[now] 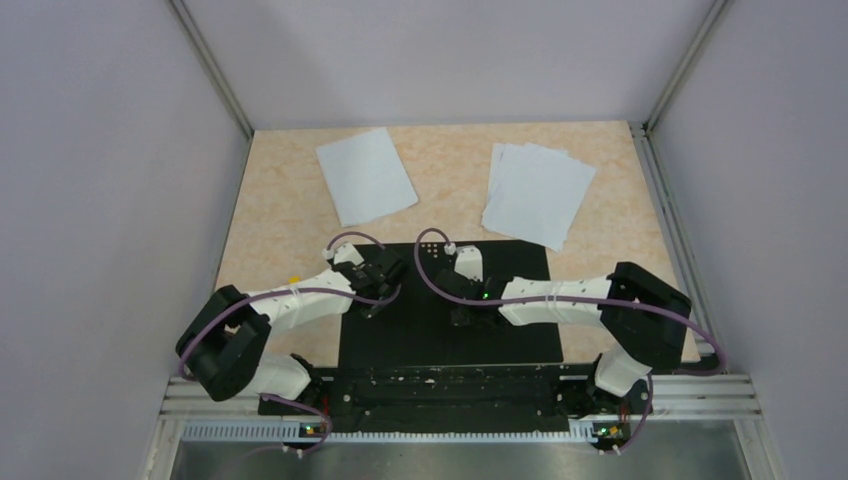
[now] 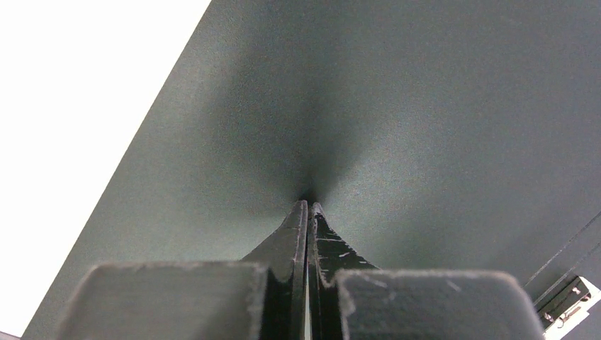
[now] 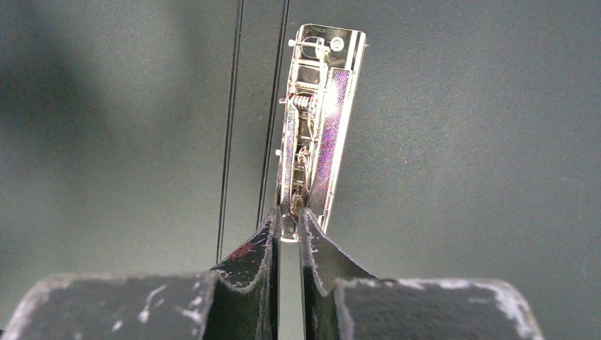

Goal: Put the files into the folder

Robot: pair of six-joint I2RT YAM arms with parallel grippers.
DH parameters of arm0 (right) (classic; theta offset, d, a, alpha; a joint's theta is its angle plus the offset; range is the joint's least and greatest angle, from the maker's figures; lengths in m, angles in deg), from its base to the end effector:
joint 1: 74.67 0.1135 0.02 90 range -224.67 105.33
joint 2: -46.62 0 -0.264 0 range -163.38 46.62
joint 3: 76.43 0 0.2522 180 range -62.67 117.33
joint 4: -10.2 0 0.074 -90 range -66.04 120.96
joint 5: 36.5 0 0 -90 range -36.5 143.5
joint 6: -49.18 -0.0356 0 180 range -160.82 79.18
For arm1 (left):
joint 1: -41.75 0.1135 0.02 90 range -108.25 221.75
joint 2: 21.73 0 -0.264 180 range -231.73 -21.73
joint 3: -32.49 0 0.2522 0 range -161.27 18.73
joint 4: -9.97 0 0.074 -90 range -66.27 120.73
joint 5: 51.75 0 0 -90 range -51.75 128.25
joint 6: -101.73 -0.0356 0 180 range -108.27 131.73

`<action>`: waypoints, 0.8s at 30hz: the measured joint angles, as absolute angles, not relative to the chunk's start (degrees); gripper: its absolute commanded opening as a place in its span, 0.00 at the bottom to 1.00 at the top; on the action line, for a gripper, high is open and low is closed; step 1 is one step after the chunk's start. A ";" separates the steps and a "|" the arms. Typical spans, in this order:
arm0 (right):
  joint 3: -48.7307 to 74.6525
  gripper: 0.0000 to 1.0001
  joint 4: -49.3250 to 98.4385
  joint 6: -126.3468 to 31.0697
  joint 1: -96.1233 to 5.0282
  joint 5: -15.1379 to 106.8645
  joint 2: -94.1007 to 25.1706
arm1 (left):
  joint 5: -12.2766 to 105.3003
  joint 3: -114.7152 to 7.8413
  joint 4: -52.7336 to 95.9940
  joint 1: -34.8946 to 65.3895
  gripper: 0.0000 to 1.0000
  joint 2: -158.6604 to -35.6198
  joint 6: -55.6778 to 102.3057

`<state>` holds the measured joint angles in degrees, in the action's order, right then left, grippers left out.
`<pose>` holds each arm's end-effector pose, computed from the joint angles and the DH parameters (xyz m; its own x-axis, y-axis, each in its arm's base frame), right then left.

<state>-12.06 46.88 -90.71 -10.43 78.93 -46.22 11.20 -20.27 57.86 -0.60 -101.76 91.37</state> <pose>0.1439 0.2630 0.1606 -0.8162 -0.1020 -0.5688 -0.1719 0.9826 0.0704 0.1776 -0.1400 0.1558 -0.6340 -0.6075 -0.4785 -0.6103 0.7730 -0.1729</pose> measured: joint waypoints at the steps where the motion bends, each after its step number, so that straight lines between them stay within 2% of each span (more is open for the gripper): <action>1: -12.09 0.00 47.10 -90.47 -10.45 78.96 -45.98 | 11.22 -20.27 57.86 -0.60 0.00 -101.76 91.37; 15: -12.22 0.00 48.63 -87.04 -12.00 77.54 -42.16 | 11.42 -20.84 57.99 -0.45 0.00 -102.53 91.30; 18: -11.12 0.11 49.65 -86.25 -12.24 77.14 -42.16 | 11.46 -21.32 58.13 -0.45 0.00 -103.01 90.69; 21: -9.38 0.31 50.86 -85.12 -12.44 76.99 -42.16 | 11.62 -21.58 58.10 -0.45 0.00 -103.29 89.42; 24: -7.41 0.44 51.75 -83.59 -13.01 77.01 -42.16 | 11.77 -22.39 58.52 -0.43 0.00 -104.06 87.68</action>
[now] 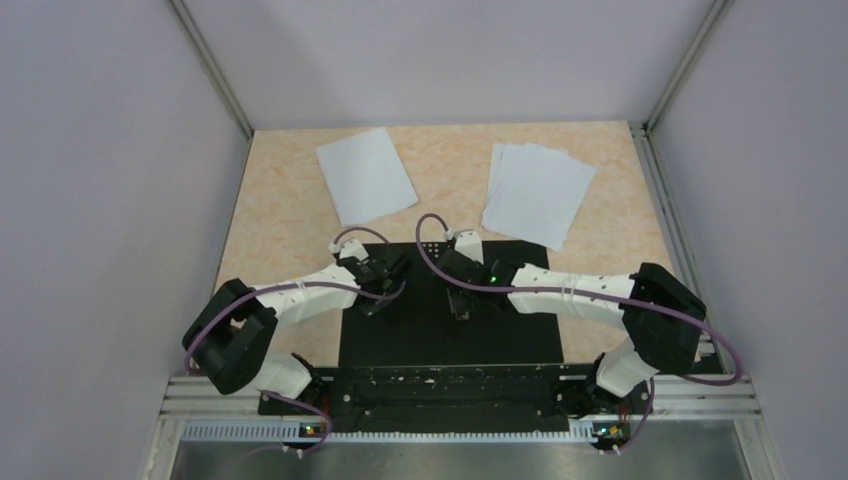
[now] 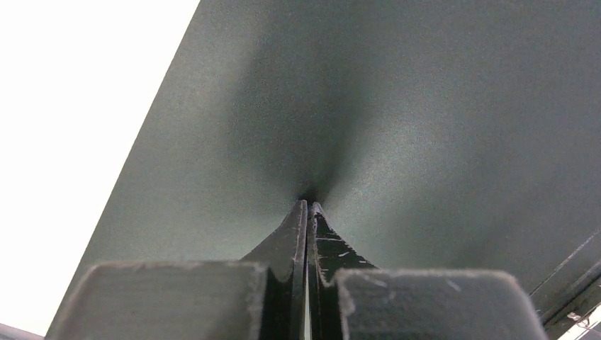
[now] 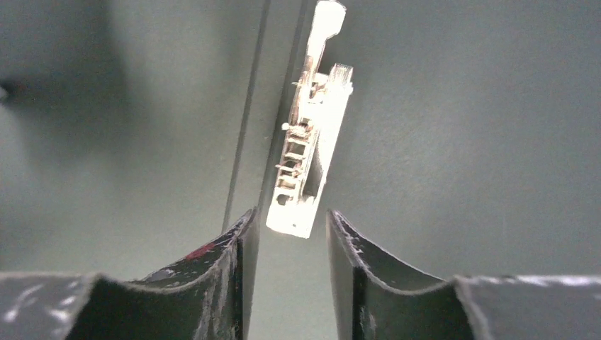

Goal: Put the files into the folder

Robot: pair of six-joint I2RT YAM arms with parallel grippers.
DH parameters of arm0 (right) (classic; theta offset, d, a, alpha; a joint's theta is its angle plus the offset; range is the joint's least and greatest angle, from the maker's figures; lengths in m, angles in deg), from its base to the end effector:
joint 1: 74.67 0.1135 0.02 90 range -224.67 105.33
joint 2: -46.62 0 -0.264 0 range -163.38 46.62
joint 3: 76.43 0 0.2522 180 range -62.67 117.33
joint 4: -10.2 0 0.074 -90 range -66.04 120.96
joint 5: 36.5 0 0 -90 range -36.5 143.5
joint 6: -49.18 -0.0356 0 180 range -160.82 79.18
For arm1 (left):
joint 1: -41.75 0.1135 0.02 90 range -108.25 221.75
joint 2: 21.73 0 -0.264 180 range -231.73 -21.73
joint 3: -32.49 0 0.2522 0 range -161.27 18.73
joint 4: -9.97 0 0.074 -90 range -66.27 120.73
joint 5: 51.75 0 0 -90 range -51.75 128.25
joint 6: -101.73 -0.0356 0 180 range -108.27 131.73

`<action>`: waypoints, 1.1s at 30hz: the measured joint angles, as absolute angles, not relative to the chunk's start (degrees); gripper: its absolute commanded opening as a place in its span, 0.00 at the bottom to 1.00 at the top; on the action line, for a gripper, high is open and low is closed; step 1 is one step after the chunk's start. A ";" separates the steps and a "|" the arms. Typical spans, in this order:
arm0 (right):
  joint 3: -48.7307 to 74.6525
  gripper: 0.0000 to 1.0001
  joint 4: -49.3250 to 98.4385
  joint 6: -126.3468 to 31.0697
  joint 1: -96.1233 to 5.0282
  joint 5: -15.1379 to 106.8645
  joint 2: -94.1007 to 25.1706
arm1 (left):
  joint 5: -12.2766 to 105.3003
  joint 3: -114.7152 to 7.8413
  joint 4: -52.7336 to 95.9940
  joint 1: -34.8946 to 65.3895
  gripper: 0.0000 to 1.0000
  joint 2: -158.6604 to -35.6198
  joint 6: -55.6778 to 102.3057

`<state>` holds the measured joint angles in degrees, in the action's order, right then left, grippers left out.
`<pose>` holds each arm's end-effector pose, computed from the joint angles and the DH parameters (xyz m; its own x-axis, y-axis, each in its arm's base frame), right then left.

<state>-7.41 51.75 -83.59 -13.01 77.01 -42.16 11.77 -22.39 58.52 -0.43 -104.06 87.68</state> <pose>0.1563 0.2599 0.1986 -0.7920 -0.1567 -0.5900 -0.2430 0.9676 0.0691 0.1842 -0.1455 0.1562 -0.6801 -0.5555 -0.4784 -0.5710 0.8106 -0.1297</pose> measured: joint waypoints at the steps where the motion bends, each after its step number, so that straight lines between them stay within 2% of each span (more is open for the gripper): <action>1: -6.97 0.48 52.39 -82.80 -13.38 76.97 -42.16 | 11.84 -22.65 58.69 -0.43 0.00 -104.30 87.02; 4: -6.40 0.56 54.09 -80.75 -15.02 76.12 -42.16 | 12.03 -23.33 59.13 -0.38 0.00 -104.41 85.56; 7: -5.77 0.57 54.88 -78.84 -17.49 75.39 -41.74 | 12.36 -23.81 59.52 -0.25 0.04 -104.52 84.27; 13: -8.00 0.42 53.48 -77.10 -23.04 70.80 -32.60 | 13.72 -24.95 61.49 0.14 0.20 -104.45 80.11; 15: -10.01 0.42 52.34 -77.03 -24.26 68.82 -29.11 | 14.24 -25.87 62.63 0.14 0.30 -104.04 78.47; 18: -12.02 0.49 51.34 -77.10 -25.84 65.54 -27.75 | 14.90 -28.40 64.11 0.16 0.42 -102.27 75.59; 22: -13.27 0.64 49.06 -77.29 -31.65 60.25 -27.91 | 14.87 -33.47 64.75 1.06 0.54 -98.66 71.46; 25: -11.34 0.70 47.12 -76.99 -36.76 58.30 -29.50 | 16.12 -36.49 62.63 4.58 0.60 -97.20 68.22; 29: -4.83 0.73 41.22 -76.77 -41.59 54.02 -36.01 | 17.17 -40.05 59.28 12.45 0.66 -98.88 64.55; 33: 7.19 0.73 36.06 -75.87 -44.50 48.77 -48.45 | 18.13 -43.44 54.54 22.63 0.70 -103.25 60.86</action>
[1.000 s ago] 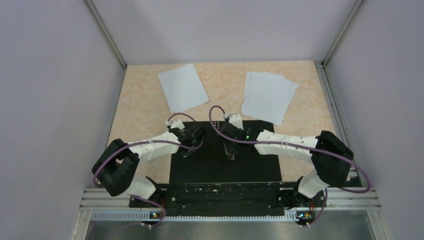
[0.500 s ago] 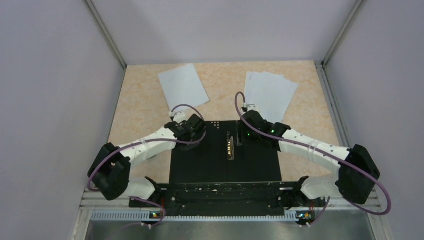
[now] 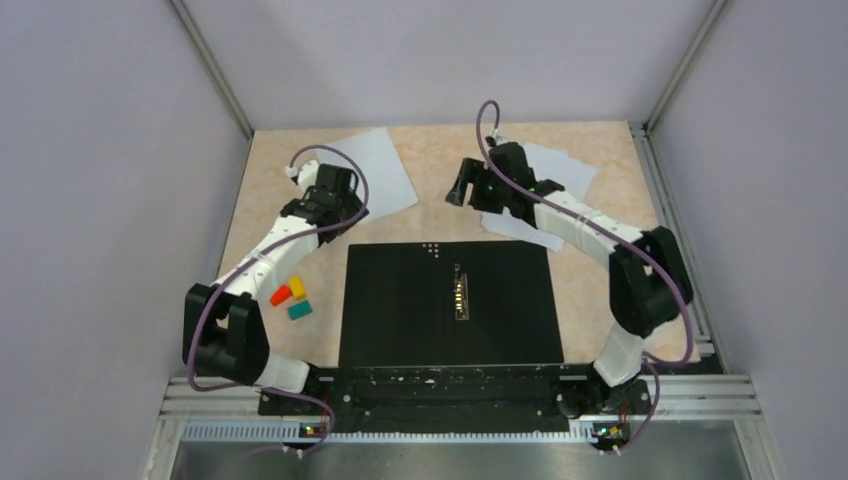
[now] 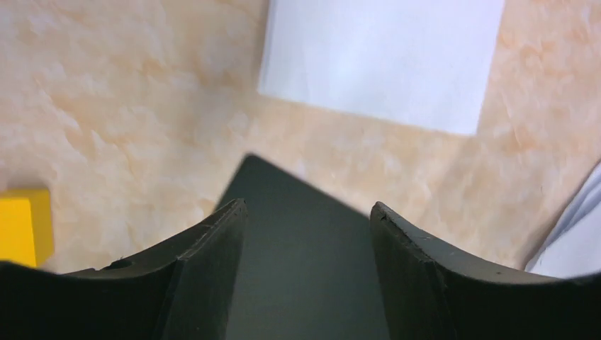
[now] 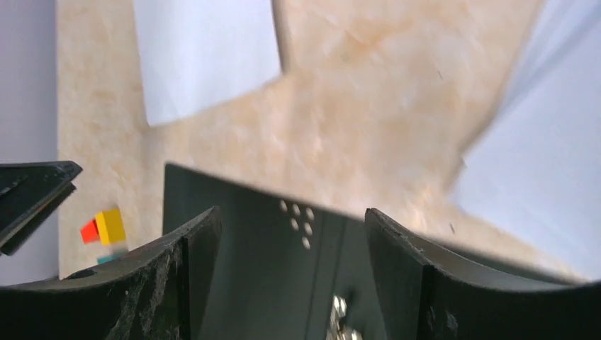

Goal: Put the files into the folder

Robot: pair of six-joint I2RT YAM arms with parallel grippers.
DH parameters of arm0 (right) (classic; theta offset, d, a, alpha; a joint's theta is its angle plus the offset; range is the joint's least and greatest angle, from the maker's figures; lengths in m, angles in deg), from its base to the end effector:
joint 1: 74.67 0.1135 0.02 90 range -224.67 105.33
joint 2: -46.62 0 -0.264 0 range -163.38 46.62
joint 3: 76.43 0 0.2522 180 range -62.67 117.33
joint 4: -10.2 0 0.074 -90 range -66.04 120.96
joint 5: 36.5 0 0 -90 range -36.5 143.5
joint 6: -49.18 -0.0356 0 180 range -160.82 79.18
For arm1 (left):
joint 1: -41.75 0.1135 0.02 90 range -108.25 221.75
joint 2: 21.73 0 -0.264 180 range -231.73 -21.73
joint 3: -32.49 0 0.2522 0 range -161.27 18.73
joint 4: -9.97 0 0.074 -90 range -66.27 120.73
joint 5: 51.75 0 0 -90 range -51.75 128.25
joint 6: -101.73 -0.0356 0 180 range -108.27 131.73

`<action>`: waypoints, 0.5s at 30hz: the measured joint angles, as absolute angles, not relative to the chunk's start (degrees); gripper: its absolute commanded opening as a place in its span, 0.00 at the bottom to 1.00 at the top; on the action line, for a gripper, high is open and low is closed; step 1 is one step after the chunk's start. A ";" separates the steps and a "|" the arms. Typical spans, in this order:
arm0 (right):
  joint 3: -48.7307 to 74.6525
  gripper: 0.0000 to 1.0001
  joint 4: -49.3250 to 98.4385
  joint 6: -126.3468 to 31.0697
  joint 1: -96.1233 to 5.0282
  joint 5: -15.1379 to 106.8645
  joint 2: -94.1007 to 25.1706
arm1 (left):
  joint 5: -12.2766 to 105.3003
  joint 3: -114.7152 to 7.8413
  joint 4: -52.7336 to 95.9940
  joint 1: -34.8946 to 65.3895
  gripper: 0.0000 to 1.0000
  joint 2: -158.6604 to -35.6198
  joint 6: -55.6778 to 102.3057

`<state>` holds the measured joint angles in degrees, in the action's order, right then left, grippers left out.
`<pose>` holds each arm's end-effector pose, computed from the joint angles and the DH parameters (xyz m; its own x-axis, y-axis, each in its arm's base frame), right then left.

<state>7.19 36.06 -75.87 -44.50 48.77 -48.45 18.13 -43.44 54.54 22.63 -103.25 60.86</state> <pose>0.3250 0.1923 0.2600 -0.7492 0.2265 -0.6224 -0.1555 0.8533 0.4977 0.2883 -0.0870 0.2676 -0.5498 -0.5609 -0.6189 -0.4836 0.8179 -0.3116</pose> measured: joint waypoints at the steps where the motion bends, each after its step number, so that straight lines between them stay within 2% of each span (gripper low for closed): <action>1: 10.58 0.74 34.88 -75.59 -44.79 47.44 -51.90 | 18.85 -43.72 53.34 24.91 0.71 -104.21 60.18; 8: 29.36 0.74 33.37 -73.20 -45.33 40.79 -70.37 | 27.66 -44.05 45.16 38.13 0.73 -111.73 58.06; 15: 47.23 0.75 35.29 -72.31 -45.44 34.85 -88.71 | 39.88 -44.82 38.56 44.21 0.74 -120.84 57.58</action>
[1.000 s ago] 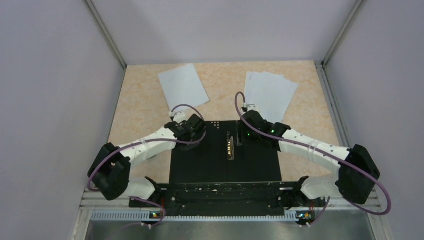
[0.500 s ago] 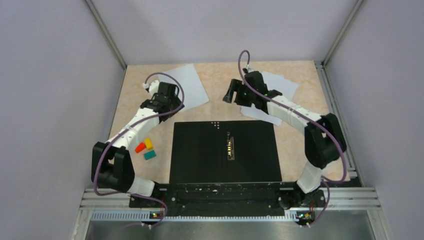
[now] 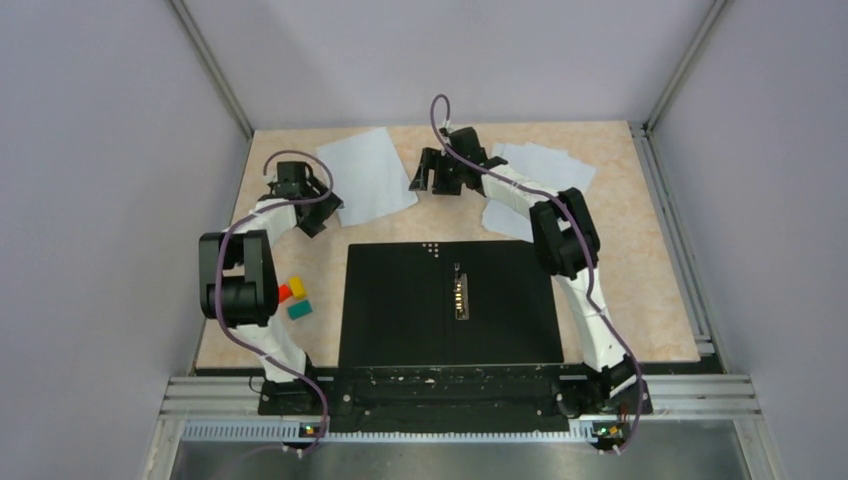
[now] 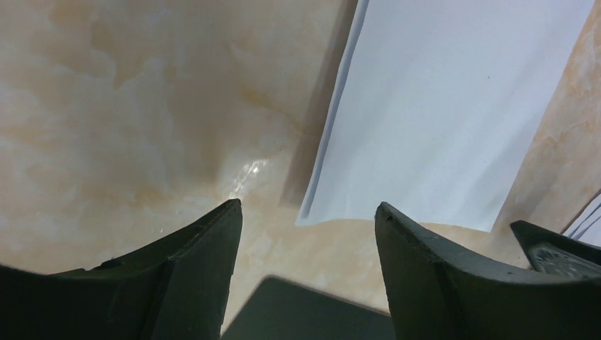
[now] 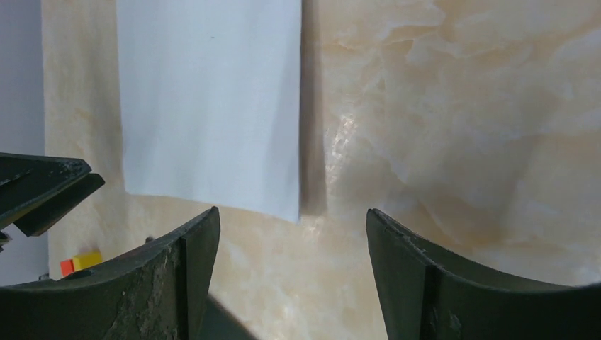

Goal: Put the files into the folder

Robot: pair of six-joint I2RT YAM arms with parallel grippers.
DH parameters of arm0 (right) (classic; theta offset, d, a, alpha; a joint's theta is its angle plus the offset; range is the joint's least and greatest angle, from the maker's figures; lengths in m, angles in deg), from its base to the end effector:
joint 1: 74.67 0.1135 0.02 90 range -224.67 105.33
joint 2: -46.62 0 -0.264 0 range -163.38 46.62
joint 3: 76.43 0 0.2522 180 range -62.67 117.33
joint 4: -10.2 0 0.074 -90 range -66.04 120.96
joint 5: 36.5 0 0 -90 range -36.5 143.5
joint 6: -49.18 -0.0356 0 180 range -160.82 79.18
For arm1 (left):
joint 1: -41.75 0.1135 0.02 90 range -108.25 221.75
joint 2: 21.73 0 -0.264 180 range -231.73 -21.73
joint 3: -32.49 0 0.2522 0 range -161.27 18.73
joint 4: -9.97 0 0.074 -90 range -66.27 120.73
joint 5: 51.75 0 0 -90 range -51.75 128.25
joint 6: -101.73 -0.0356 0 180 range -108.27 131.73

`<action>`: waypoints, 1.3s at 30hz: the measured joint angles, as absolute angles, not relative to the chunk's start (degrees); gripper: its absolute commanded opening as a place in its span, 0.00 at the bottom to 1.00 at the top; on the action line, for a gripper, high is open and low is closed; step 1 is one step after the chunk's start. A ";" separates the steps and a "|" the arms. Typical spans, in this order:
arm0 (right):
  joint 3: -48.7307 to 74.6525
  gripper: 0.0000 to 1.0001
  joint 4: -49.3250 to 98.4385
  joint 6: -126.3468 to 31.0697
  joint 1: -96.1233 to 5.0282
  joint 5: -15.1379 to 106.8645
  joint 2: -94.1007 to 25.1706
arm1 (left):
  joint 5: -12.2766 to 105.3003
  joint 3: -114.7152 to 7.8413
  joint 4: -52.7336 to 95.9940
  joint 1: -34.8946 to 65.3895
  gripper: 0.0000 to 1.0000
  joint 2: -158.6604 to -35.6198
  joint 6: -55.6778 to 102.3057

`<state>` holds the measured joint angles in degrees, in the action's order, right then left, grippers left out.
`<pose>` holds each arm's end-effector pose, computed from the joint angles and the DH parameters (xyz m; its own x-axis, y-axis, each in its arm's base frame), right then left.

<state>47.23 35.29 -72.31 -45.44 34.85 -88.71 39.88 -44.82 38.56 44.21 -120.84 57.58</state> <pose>0.4666 0.2741 0.1836 -0.8038 0.1174 -0.5832 -0.3124 0.7510 0.5817 0.3655 0.0147 0.1961 -0.5183 -0.7402 -0.4284 -0.5695 0.6724 -0.4727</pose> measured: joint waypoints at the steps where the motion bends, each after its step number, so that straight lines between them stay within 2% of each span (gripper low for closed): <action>1: 49.25 0.75 36.15 -72.31 -45.46 34.19 -90.96 | 41.12 -45.45 38.35 44.66 0.74 -122.29 57.45; 8: 60.24 0.75 39.10 -72.51 -45.72 31.31 -98.79 | 46.70 -49.32 36.14 46.48 0.69 -129.22 56.88; 23: 67.10 0.74 38.51 -76.24 -45.70 26.43 -103.99 | 51.33 -55.99 34.96 46.54 0.51 -135.97 58.54; 30: 68.61 0.74 38.18 -77.38 -45.68 25.47 -105.15 | 51.73 -56.60 35.11 46.54 0.33 -136.69 59.76; 35: 68.70 0.75 38.14 -77.45 -45.68 25.32 -105.19 | 52.38 -57.38 35.79 46.54 0.00 -137.19 60.40; 39: 70.27 0.77 40.63 -77.01 -45.70 25.30 -105.43 | 53.74 -59.68 37.30 46.54 0.00 -137.74 60.77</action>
